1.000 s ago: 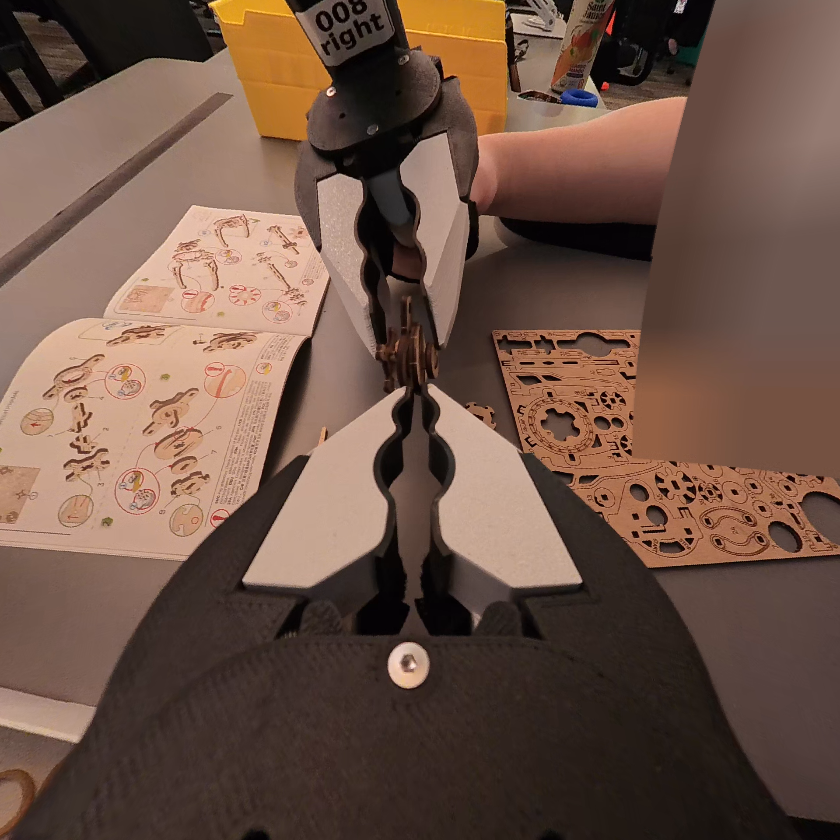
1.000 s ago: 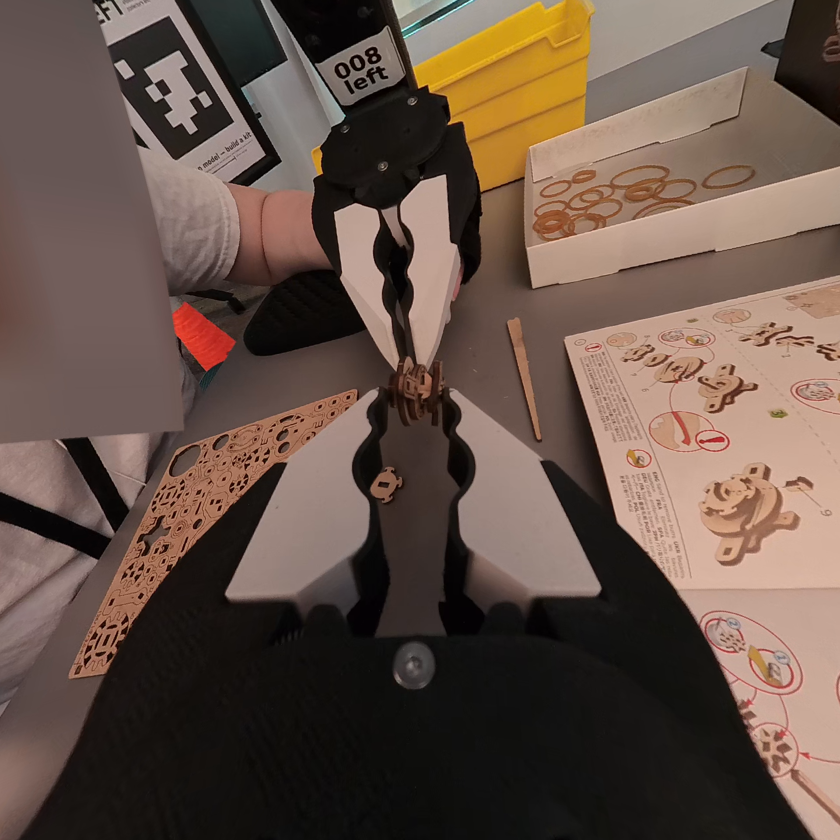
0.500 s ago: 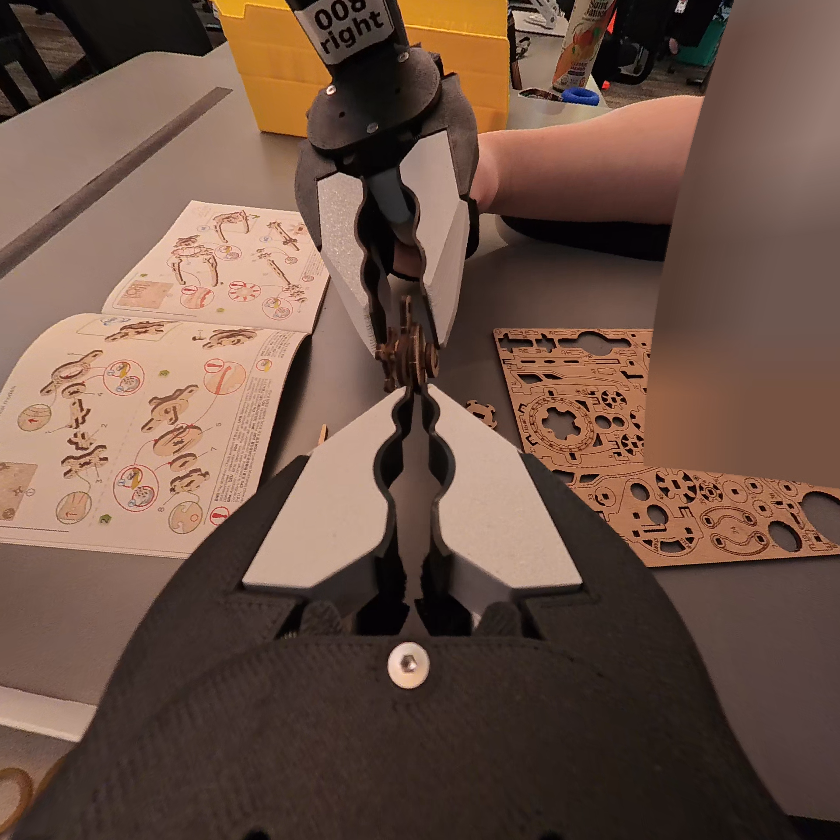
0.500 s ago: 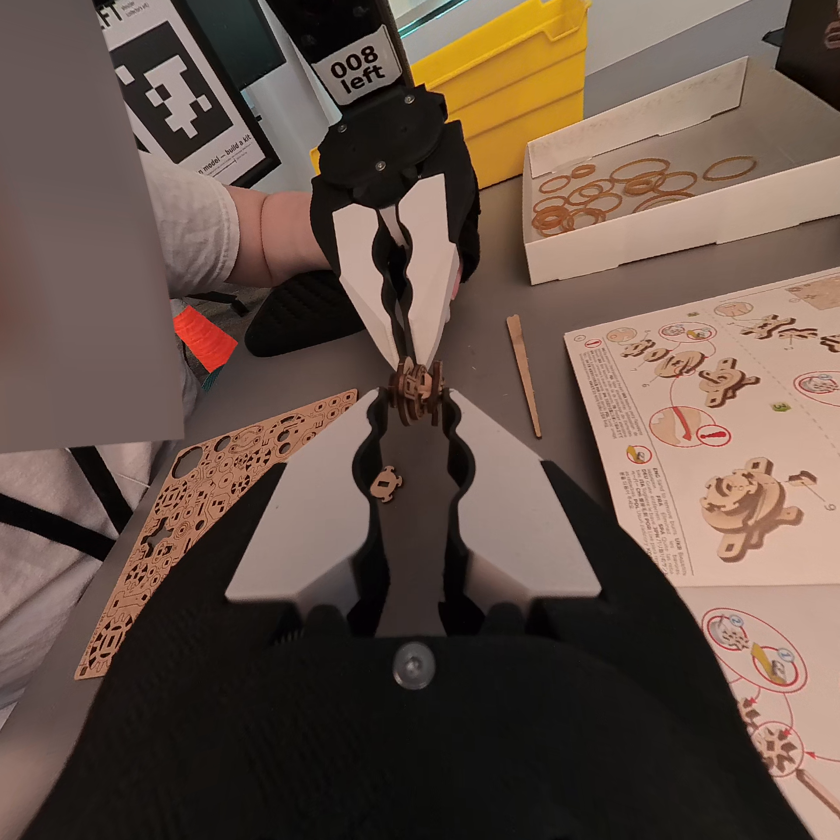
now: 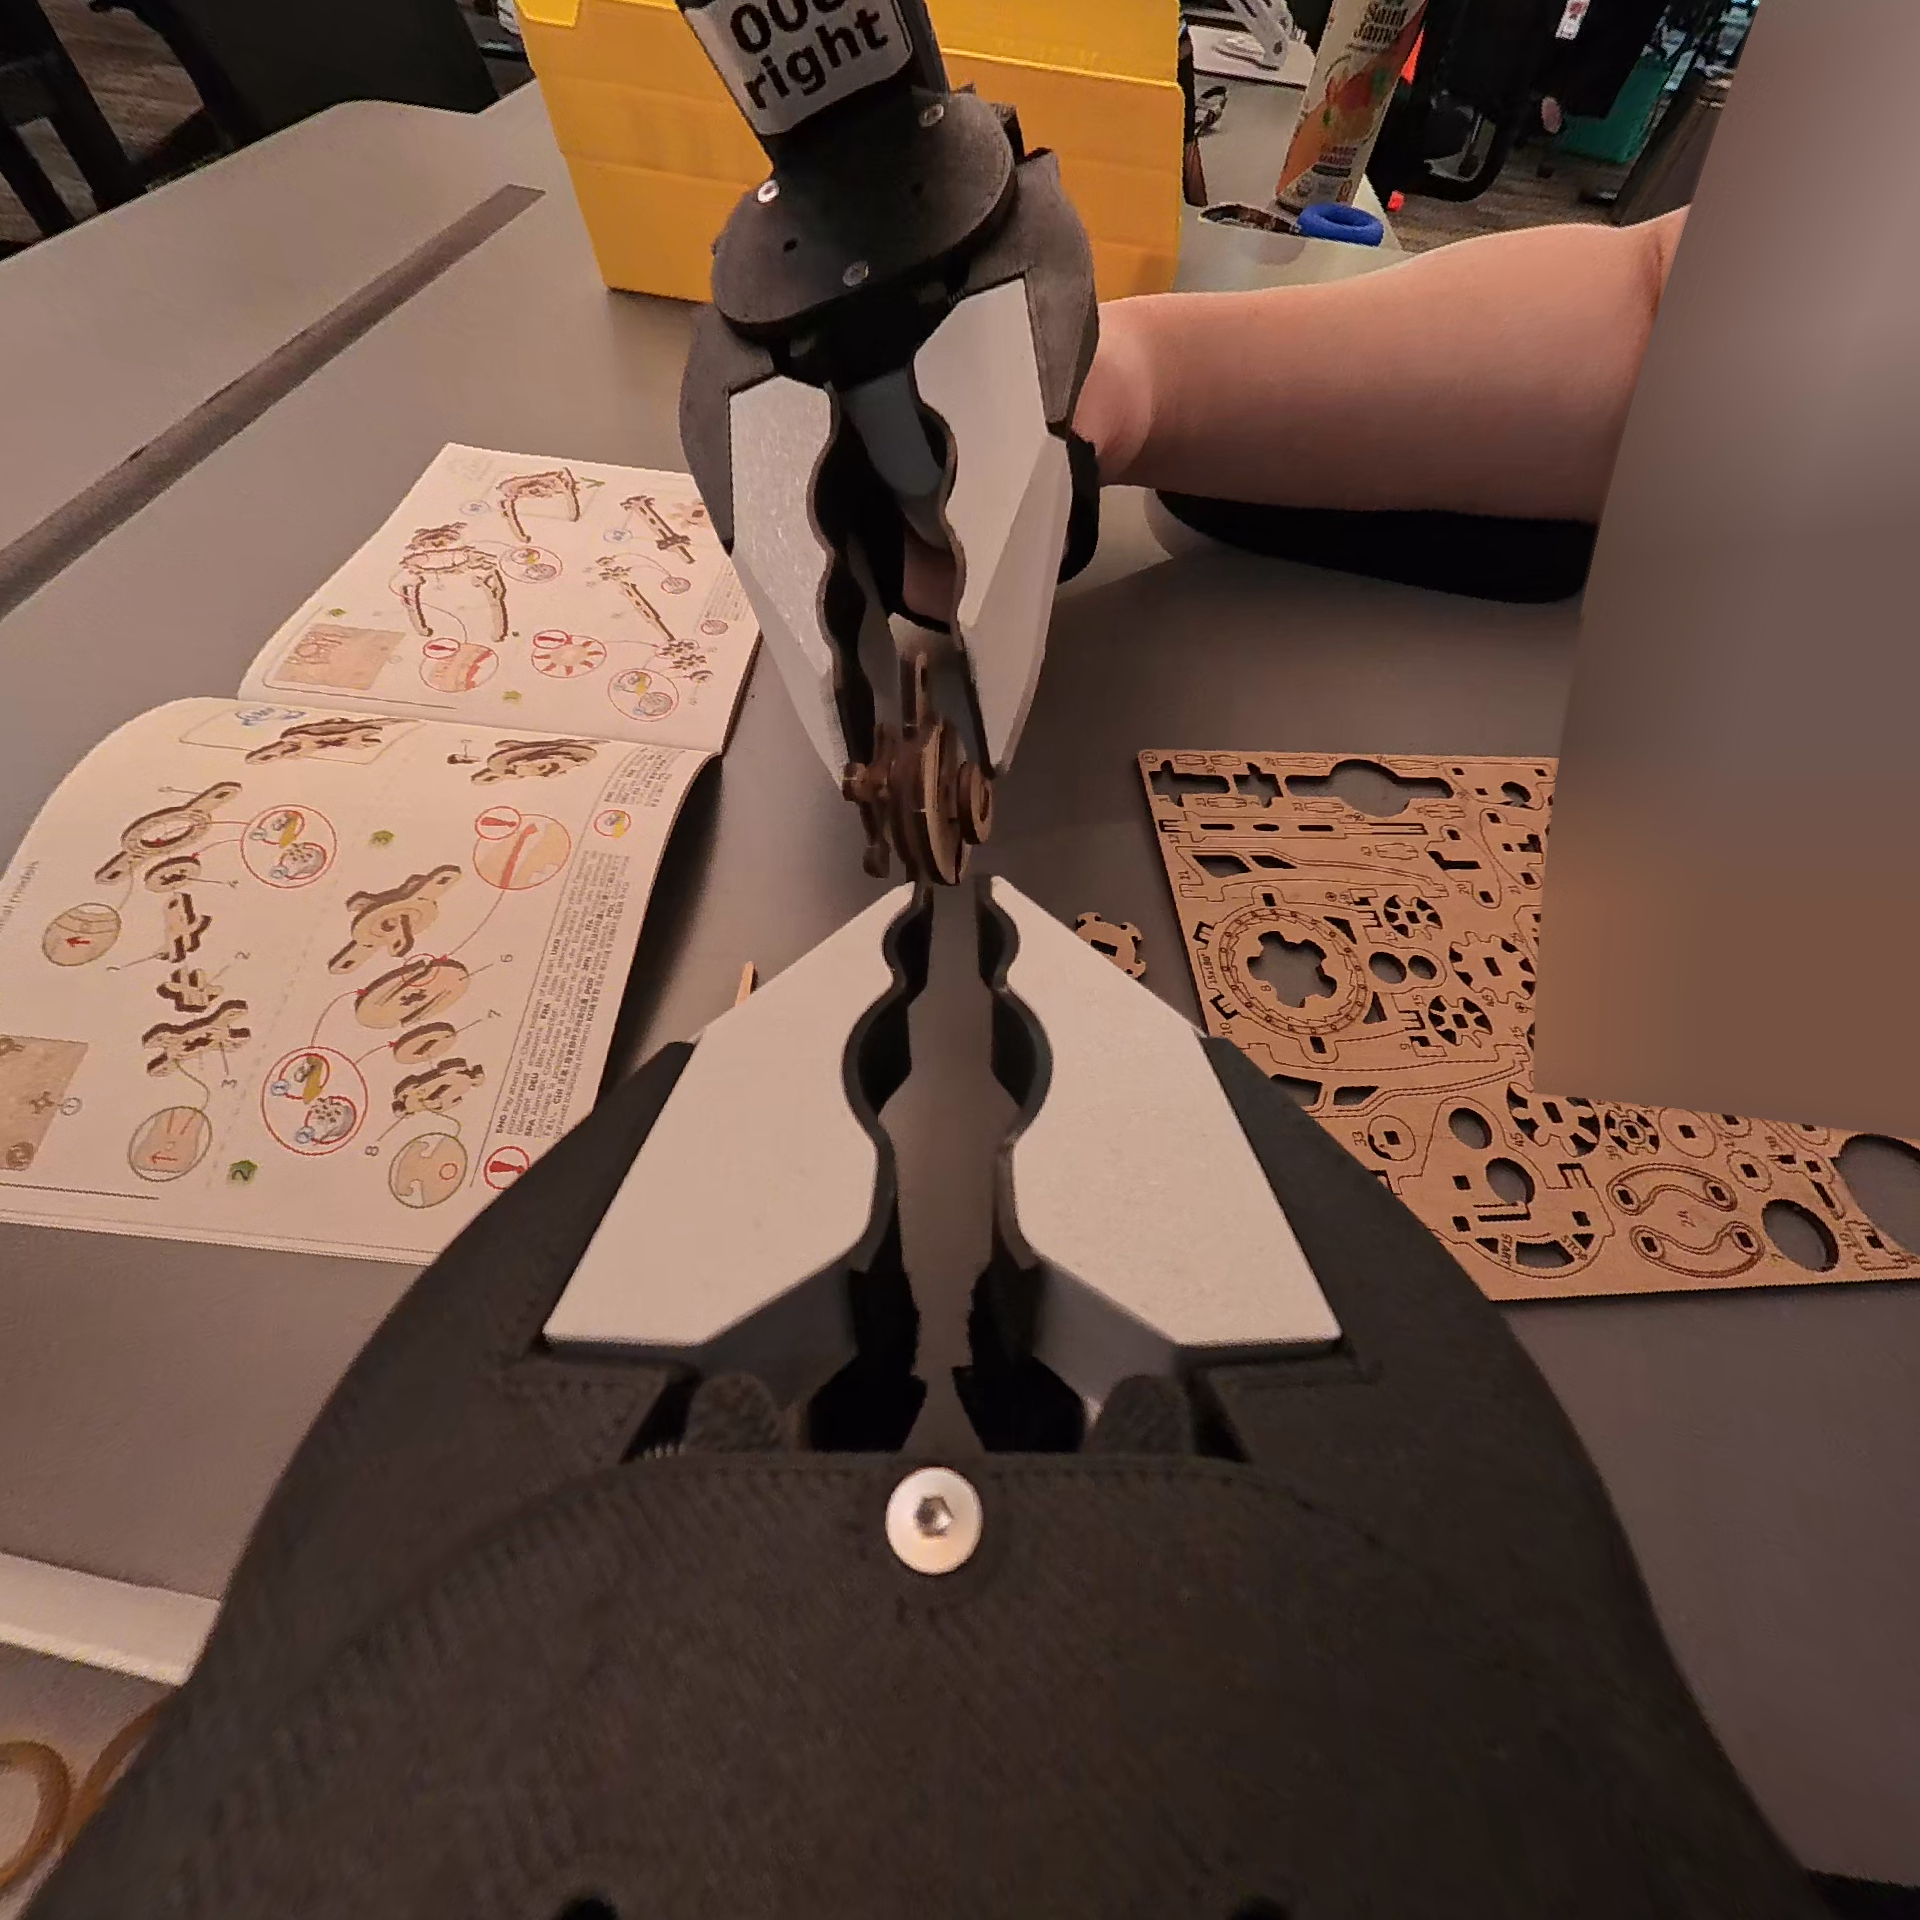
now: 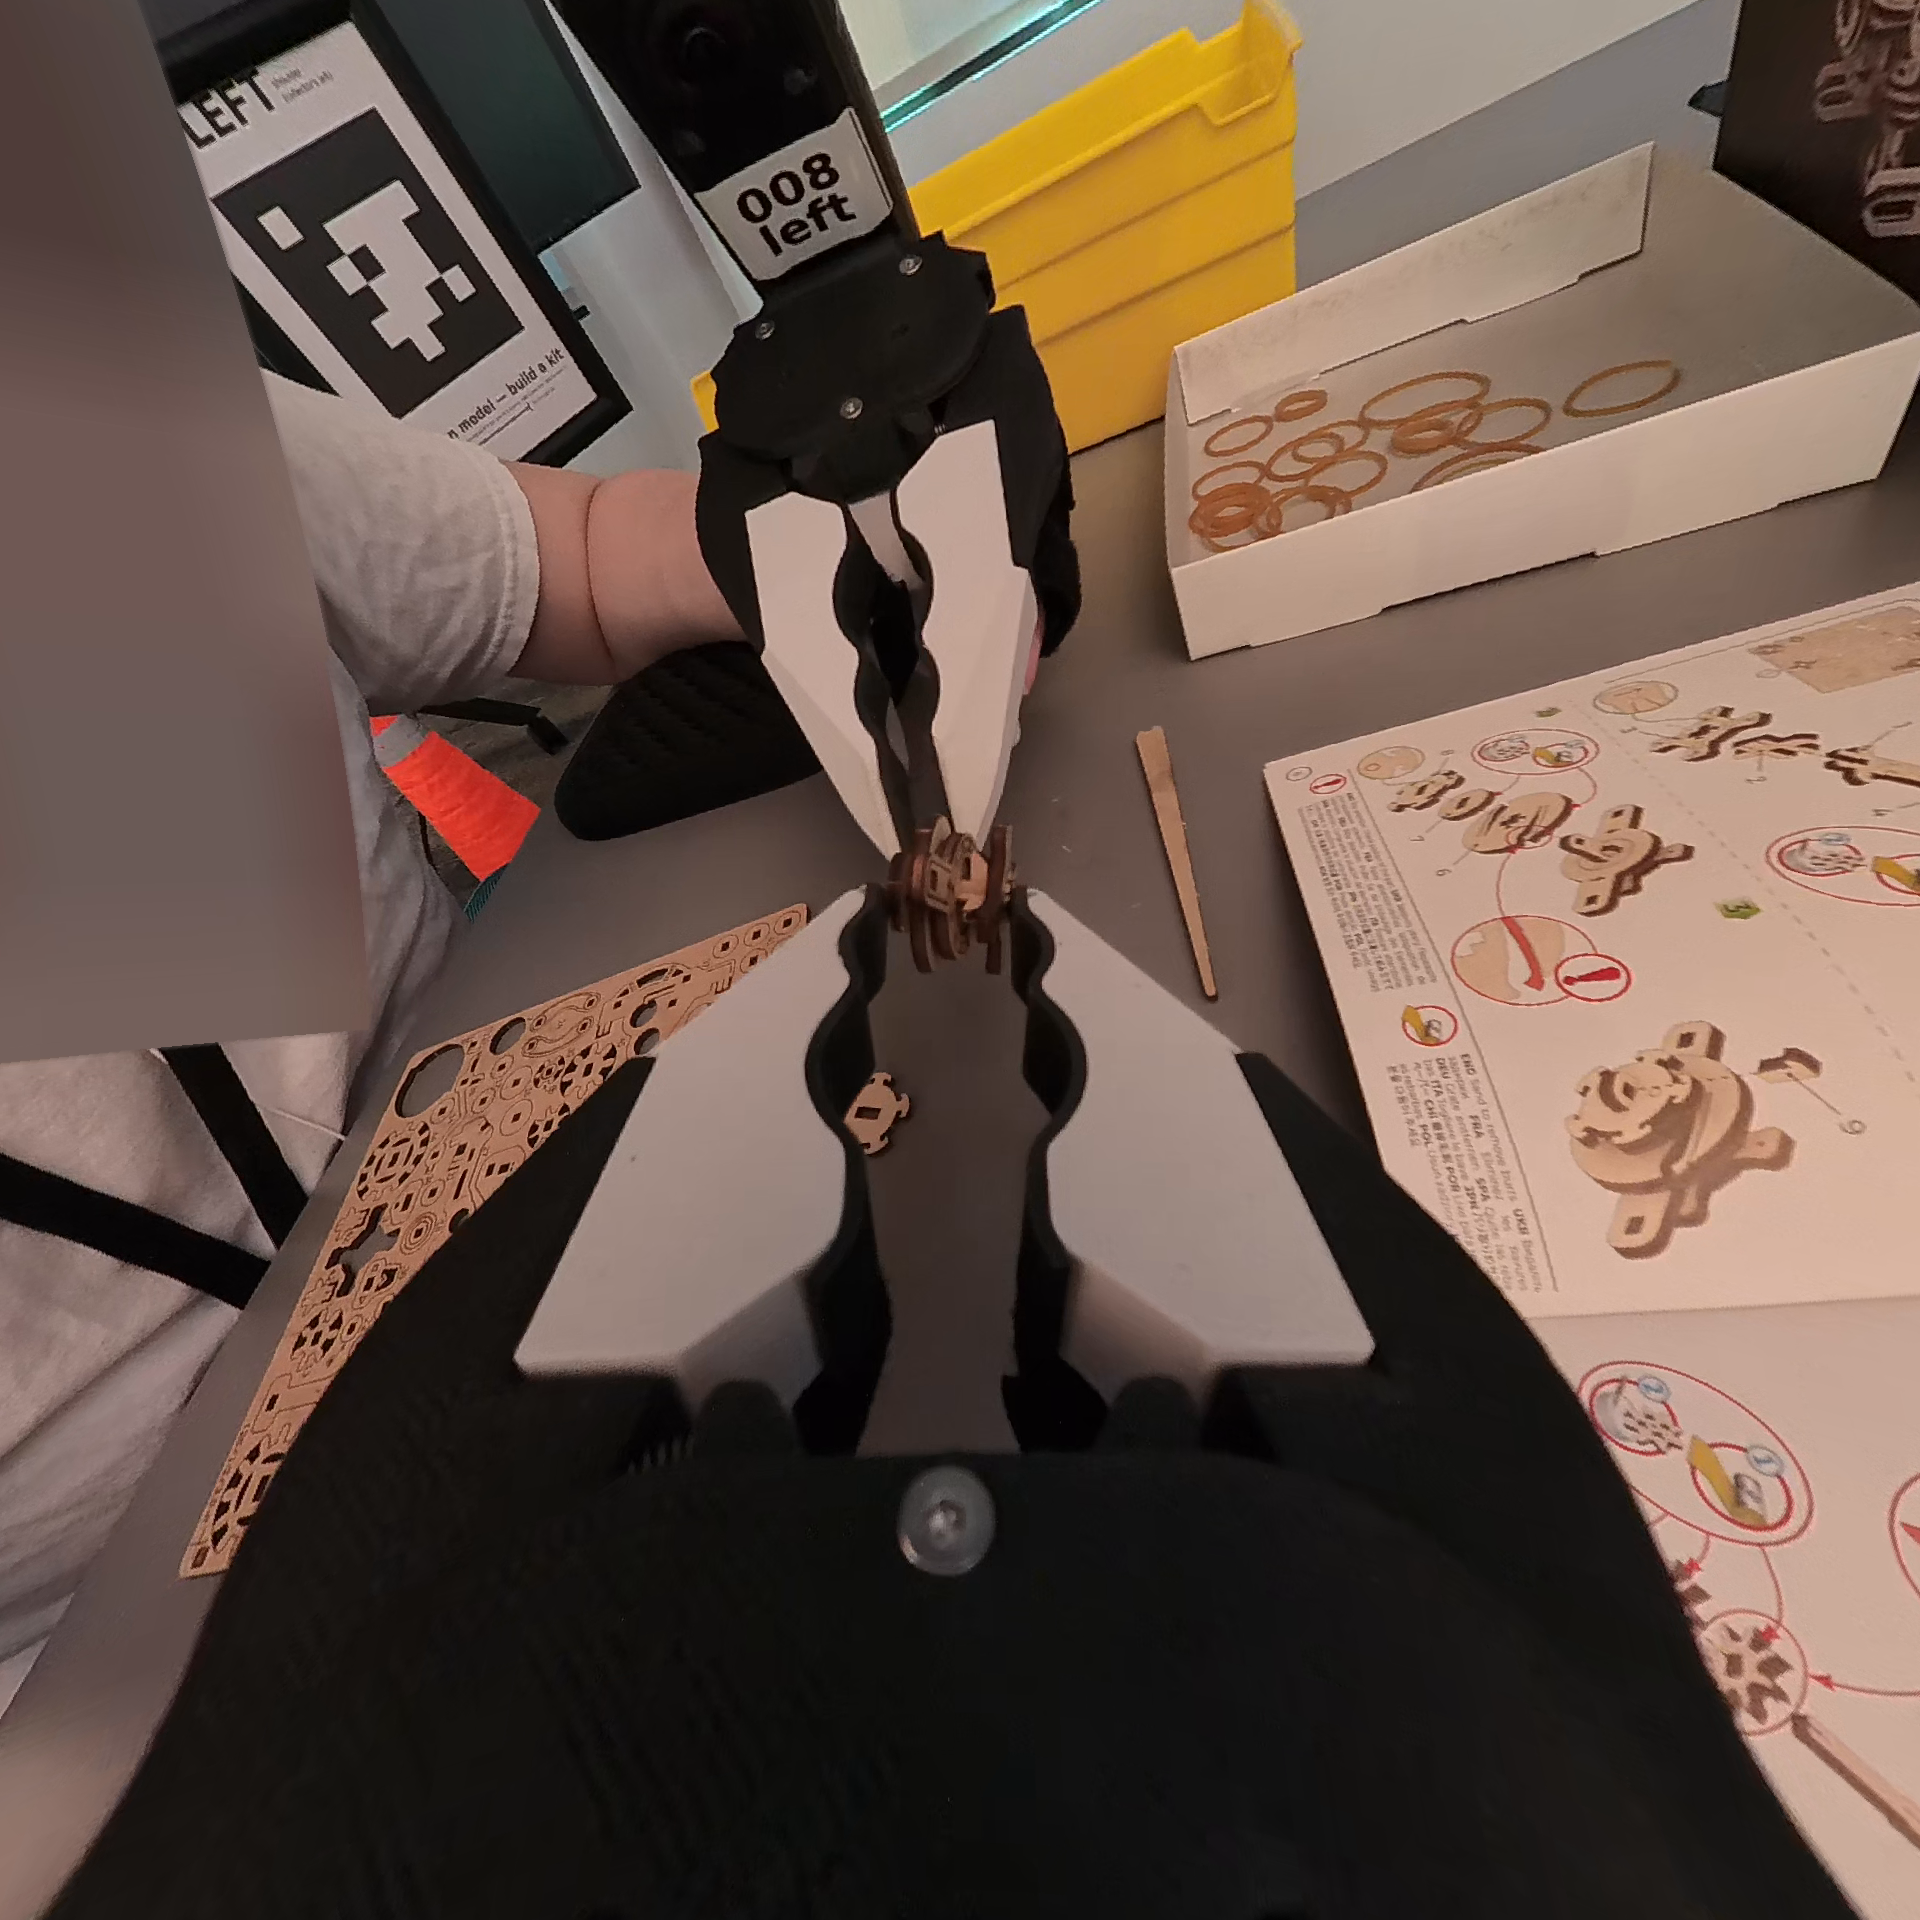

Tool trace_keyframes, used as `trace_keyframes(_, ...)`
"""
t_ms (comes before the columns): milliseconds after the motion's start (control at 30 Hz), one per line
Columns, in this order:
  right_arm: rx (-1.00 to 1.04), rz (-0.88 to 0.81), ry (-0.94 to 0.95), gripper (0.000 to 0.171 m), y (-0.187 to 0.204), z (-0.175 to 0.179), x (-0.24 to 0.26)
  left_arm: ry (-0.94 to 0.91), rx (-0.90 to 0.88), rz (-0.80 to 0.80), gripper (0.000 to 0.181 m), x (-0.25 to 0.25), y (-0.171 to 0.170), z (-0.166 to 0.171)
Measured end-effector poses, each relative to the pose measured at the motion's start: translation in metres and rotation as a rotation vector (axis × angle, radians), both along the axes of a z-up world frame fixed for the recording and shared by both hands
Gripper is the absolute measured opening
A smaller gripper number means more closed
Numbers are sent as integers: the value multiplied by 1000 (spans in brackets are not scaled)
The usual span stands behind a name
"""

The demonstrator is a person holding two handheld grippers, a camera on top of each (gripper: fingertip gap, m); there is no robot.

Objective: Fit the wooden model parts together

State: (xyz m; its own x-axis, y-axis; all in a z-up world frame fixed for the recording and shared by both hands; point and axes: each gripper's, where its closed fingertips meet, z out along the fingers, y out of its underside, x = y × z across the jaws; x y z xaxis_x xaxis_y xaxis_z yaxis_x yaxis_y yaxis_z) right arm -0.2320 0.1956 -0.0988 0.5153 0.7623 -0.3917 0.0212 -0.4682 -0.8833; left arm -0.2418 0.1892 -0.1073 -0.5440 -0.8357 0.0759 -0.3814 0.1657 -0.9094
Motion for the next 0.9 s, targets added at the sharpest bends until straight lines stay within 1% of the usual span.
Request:
trace_keyframes(633,7,-13,-1,22,2,0,2,22,-1,18,12,2,3,-4)
trace_keyframes(700,16,-10,2,22,1,1,1,25,-4,23,15,2,4,-5)
trace_keyframes(833,65,-3,-19,22,0,5,0,36,-17,35,30,4,5,-7)
trace_keyframes(900,88,-3,-26,22,0,6,-1,51,-26,30,34,4,3,-9)
